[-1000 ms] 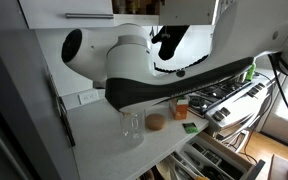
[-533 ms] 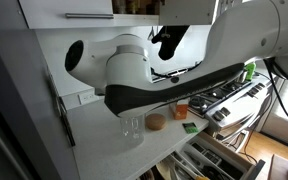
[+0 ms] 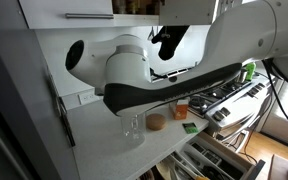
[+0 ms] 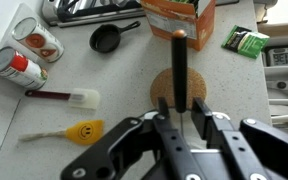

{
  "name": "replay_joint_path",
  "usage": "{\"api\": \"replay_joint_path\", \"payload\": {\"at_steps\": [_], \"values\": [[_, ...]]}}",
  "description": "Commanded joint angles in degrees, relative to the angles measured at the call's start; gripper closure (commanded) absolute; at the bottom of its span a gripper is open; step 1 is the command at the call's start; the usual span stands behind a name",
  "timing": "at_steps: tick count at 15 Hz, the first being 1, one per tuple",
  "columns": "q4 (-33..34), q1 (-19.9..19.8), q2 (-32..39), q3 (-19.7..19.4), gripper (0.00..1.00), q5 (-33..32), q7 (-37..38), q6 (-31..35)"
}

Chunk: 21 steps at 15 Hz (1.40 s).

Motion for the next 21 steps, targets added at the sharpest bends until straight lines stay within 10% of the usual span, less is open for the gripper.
{"api": "replay_joint_path", "payload": {"at_steps": [1, 6, 13, 21], "values": [[1.4, 0.1, 0.5, -0.3, 0.36, 1.4, 0.3, -0.1], [1.4, 0.1, -0.4, -0.4, 0.01, 1.5, 1.2, 0.3], [1.2, -0.3, -4.0, -0.4, 0.00, 4.0, 15.8, -2.6], [3.5, -0.3, -3.4, -0.8, 0.00, 4.1, 15.3, -2.3]]}}
